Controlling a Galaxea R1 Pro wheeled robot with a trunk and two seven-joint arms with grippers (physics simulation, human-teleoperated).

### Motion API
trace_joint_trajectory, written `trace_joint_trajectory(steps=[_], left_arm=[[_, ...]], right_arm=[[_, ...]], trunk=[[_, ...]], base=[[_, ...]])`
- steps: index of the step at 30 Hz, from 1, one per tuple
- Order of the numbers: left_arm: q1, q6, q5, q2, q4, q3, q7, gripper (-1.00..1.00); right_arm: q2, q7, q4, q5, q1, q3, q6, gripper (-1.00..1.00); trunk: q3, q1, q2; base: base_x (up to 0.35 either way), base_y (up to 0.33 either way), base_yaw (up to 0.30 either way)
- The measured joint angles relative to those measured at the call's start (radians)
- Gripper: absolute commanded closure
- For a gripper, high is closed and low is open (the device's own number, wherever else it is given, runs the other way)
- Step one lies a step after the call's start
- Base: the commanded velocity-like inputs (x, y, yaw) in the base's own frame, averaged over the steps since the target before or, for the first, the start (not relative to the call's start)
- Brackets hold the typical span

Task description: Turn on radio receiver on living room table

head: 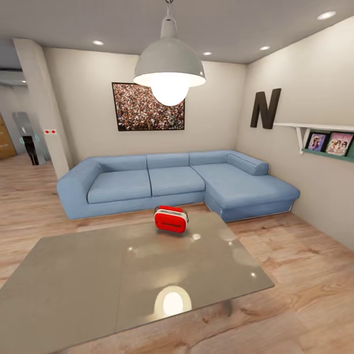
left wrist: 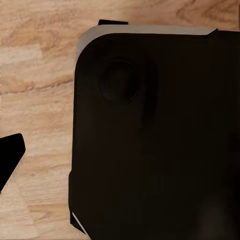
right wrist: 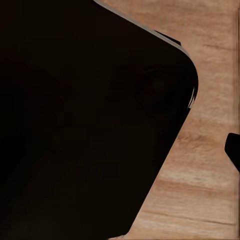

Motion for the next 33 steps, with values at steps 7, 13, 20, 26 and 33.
trace_joint_trajectory(steps=[7,13,20,26,33], left_arm=[[0.0,0.0,0.0,0.0,0.0,0.0,0.0,-1.0],[0.0,0.0,0.0,-0.001,0.0,0.0,0.0,-1.0],[0.0,0.0,0.0,-0.001,0.0,-0.001,0.0,-1.0],[0.0,0.0,-0.001,-0.001,0.0,-0.001,0.0,-1.0],[0.0,0.0,-0.001,-0.001,0.0,-0.001,0.0,-1.0]], right_arm=[[0.0,0.0,0.0,0.0,0.0,0.0,0.0,-1.0],[0.001,0.0,0.0,0.0,0.0,0.0,0.001,-1.0],[0.0,0.0,0.0,0.0,0.0,0.0,0.001,-1.0],[0.0,0.0,0.0,0.0,0.0,0.0,0.0,-1.0],[0.0,0.0,0.0,0.0,0.0,-0.001,-0.001,-1.0]], trunk=[[0.0,0.0,0.0],[0.0,0.0,0.0],[0.0,0.0,0.0],[0.0,0.0,0.0],[0.0,0.0,0.0]], base=[[0.32,0.0,0.002],[0.323,0.0,0.0],[0.323,0.0,0.0],[0.236,0.0,0.114],[0.035,0.0,0.256]])
